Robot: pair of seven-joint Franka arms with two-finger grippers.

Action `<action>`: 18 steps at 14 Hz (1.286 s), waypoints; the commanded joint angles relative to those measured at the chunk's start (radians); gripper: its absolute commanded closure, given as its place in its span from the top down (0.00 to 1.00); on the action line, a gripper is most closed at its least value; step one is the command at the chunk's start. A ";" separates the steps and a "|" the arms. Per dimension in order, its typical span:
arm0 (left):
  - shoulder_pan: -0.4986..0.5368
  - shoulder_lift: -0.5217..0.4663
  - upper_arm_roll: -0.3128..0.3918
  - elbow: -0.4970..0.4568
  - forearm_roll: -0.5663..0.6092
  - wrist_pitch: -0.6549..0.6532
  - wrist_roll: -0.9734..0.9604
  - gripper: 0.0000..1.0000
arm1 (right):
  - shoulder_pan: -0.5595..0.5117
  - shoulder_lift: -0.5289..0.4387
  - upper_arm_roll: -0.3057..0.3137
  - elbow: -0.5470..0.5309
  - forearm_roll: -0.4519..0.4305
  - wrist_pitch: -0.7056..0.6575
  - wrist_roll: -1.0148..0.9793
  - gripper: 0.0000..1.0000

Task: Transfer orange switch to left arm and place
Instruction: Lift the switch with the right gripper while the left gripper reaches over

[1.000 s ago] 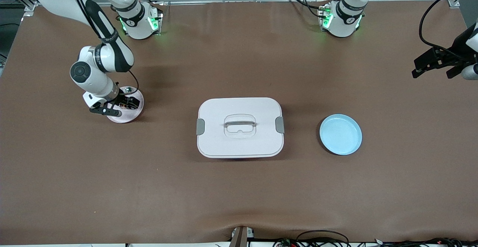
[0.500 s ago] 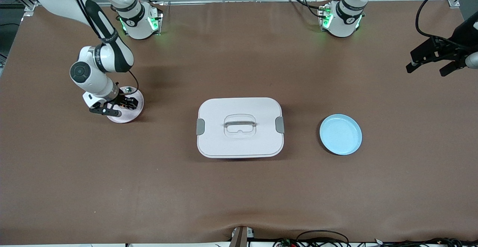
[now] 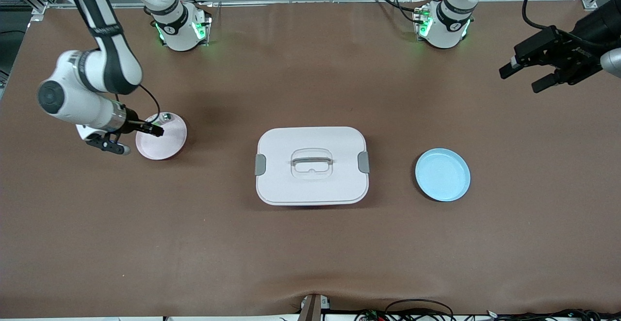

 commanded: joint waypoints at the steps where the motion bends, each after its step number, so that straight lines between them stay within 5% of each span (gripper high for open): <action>1: 0.001 0.015 -0.029 0.018 -0.095 -0.018 -0.064 1.00 | -0.004 -0.008 0.008 0.165 0.065 -0.221 0.100 0.00; 5: -0.031 0.076 -0.032 0.016 -0.244 0.019 -0.157 1.00 | 0.018 -0.003 0.011 0.335 0.211 -0.440 0.274 0.00; 9: -0.198 0.139 -0.032 0.010 -0.290 0.209 -0.300 1.00 | 0.045 -0.002 0.013 0.418 0.338 -0.505 0.433 0.00; 14: -0.383 0.202 -0.032 0.010 -0.301 0.411 -0.499 1.00 | 0.203 0.007 0.013 0.561 0.380 -0.507 0.809 0.00; 18: -0.430 0.248 -0.033 0.011 -0.367 0.503 -0.569 1.00 | 0.309 0.047 0.013 0.691 0.398 -0.504 1.058 0.00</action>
